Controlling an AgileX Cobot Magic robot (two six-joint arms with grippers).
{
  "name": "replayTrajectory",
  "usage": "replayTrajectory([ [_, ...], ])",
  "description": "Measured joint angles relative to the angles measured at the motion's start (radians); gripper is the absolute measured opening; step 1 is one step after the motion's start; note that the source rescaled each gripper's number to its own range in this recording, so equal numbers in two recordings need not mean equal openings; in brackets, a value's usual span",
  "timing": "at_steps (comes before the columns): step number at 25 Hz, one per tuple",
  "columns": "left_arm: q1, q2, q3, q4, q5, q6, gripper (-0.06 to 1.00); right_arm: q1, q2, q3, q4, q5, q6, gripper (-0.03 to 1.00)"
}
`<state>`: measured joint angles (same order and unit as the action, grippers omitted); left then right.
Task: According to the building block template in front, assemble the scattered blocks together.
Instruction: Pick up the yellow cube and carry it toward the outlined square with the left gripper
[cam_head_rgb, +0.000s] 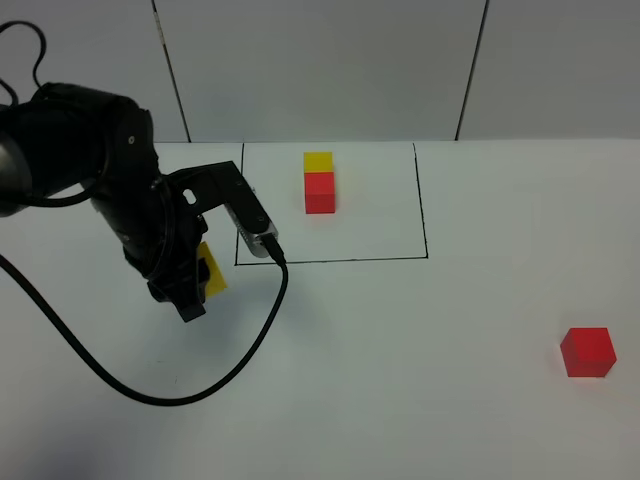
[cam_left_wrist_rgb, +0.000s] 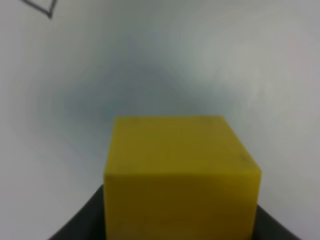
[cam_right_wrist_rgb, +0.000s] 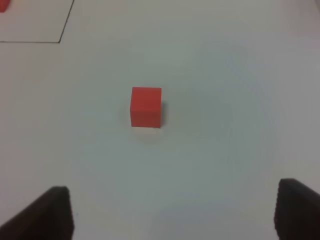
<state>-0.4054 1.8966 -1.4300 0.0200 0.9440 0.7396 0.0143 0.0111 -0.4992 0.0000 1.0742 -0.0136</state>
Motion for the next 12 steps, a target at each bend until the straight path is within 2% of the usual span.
replayTrajectory([
  [6,-0.064,0.154,-0.202,0.042,0.112,0.093,0.00,0.000,0.000,0.000,0.000,0.000,-0.001,0.67],
  [12,-0.146,0.319,-0.339,0.045,0.134,0.177,0.00,0.000,0.000,0.000,0.000,0.000,-0.001,0.67],
])
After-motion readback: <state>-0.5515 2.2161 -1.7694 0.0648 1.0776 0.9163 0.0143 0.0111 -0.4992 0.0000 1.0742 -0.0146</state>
